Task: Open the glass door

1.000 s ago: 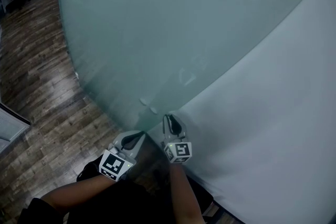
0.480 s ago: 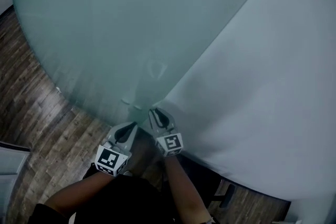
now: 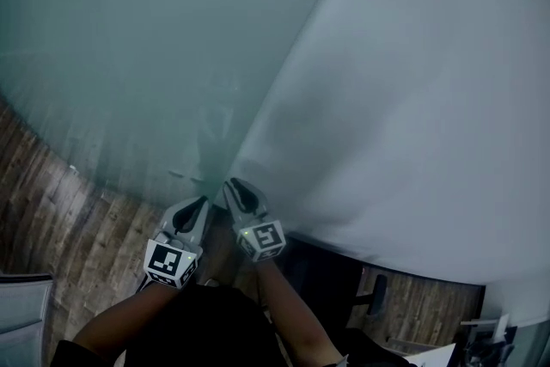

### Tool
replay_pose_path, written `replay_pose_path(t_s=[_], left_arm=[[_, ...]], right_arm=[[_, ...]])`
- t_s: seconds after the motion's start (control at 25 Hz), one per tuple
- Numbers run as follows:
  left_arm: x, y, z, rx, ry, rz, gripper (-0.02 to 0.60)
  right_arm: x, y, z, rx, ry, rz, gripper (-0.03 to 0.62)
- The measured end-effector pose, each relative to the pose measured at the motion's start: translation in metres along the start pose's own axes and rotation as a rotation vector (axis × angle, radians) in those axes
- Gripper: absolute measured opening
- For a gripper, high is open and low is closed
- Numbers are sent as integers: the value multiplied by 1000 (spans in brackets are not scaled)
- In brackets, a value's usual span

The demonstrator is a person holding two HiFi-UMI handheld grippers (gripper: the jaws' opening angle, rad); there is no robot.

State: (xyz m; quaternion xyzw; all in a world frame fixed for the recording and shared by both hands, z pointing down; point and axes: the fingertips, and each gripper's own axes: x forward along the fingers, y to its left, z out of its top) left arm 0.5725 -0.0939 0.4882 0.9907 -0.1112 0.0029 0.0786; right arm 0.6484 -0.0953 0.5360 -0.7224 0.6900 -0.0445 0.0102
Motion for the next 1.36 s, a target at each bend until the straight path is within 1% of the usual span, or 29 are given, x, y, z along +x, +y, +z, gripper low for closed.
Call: replay_pose_path(t_s=[0.08,0.12,0.2,0.4,0.56,0.72,1.0,1.16,1.36], left_arm=[[3,1,2,-1,-9,-2,0],[5,1,3,1,-13,-2,0],[7,1,6,5,-19,-3,0],[10,-2,1,-15,-15,-5,0],[11,-1,0,-12,-12,-8,0],[9,-3,0,-6,-11,-8,0],[10,-2,-5,-7,-7,-10,0],[10,-2,-4,-8,-8,-3,0],[7,-5,-3,-9,-11,-9,0]], right_arm=[[-15,-5,6,5,-8,-62,66],[-22,-7,9,0,-11,-84,53],[-32,-9,16,-15,-15,-108,2],[-43,-4,46,-42,-54,-145,0],[-52,-4,42,-56,-21,-180,0],[-57,0,52,-52,-44,-183,0],[-56,0,48,-72,-32,-166,0],[-55,0,49,-56,-33,-171,0],[-57,5,53,-63,-33,-168,0]])
